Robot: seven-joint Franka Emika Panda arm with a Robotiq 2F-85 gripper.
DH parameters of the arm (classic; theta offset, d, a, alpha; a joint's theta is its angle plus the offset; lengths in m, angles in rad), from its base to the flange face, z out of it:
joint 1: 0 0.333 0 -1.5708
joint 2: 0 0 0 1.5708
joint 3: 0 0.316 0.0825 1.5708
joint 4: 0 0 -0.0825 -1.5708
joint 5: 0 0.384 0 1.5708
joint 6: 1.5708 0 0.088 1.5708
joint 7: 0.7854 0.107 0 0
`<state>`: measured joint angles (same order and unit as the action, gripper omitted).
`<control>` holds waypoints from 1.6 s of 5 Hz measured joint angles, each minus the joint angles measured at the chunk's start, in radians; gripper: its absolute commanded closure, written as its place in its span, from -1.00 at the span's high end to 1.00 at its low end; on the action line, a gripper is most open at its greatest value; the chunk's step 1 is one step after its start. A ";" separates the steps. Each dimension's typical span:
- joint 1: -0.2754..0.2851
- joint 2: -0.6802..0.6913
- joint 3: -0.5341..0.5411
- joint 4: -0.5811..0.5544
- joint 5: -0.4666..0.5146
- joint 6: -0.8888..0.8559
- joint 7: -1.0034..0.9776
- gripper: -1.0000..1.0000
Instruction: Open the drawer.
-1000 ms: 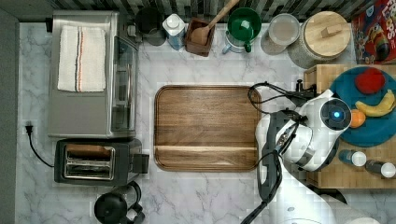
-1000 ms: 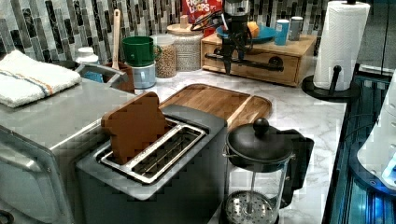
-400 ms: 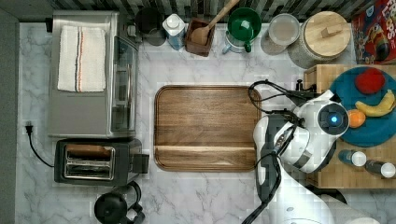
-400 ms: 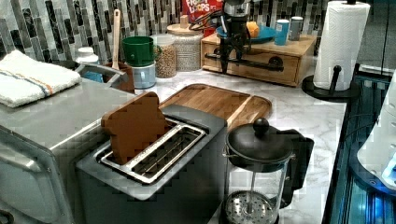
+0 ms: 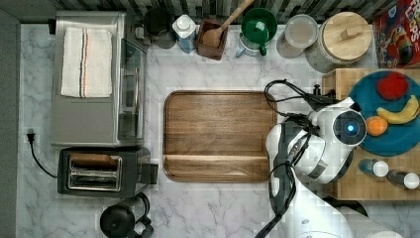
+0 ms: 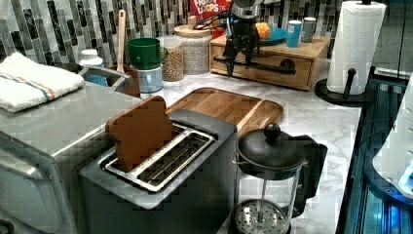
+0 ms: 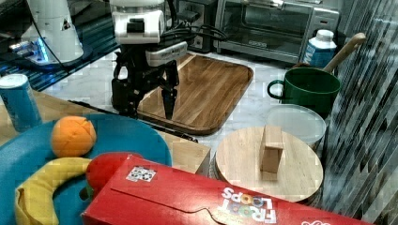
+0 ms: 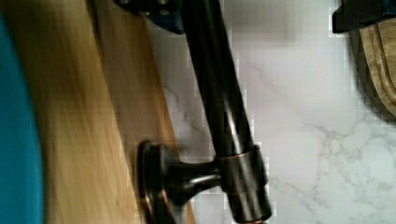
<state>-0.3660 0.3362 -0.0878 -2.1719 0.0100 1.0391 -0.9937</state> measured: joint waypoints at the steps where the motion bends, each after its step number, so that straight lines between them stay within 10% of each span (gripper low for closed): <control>1: 0.010 -0.007 0.025 -0.008 0.000 -0.007 0.062 1.00; 5: 0.169 -0.056 0.208 -0.098 0.002 -0.020 0.187 1.00; 8: 0.155 -0.058 0.202 -0.100 0.009 -0.024 0.199 1.00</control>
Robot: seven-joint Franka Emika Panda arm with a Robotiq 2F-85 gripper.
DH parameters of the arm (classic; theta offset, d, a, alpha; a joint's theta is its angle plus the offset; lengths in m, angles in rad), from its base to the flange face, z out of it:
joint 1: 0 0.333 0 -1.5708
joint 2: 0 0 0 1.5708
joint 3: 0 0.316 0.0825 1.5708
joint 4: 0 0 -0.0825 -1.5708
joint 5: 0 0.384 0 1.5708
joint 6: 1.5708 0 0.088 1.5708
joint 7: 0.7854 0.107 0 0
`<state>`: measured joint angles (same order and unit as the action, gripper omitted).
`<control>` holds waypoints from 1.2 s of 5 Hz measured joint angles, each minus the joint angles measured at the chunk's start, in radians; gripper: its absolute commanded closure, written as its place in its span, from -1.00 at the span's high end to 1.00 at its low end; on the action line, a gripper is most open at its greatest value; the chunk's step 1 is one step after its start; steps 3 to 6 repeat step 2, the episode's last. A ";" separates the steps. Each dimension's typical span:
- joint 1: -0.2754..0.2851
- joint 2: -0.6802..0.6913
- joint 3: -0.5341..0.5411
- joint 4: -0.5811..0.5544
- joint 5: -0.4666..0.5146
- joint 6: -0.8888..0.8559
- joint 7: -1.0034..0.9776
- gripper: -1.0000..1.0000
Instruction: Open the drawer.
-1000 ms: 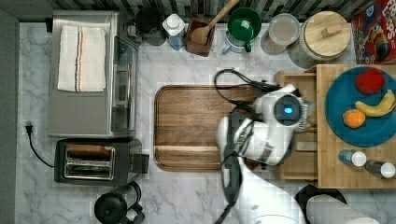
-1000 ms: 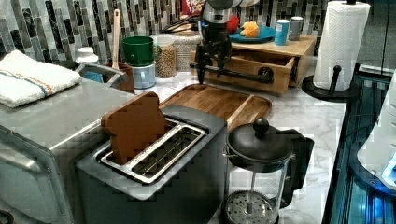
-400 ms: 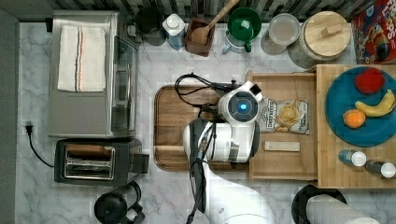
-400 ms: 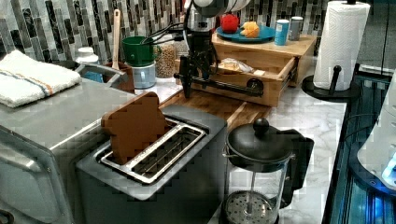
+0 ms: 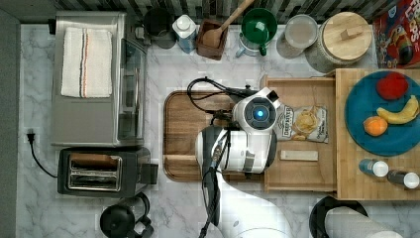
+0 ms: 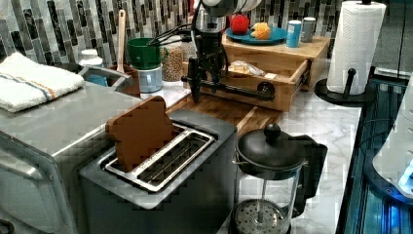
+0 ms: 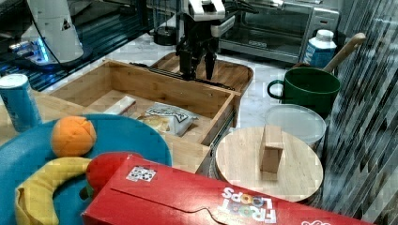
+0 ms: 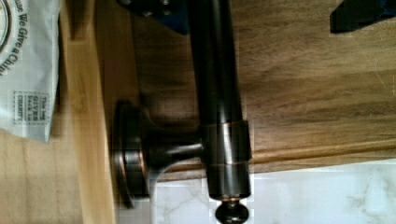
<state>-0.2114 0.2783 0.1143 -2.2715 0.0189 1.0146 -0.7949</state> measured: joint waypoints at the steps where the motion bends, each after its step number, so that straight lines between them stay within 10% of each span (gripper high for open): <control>1: 0.000 0.000 0.005 0.000 -0.002 -0.002 0.000 1.00; 6: -0.003 0.000 0.005 0.000 -0.002 -0.001 0.000 1.00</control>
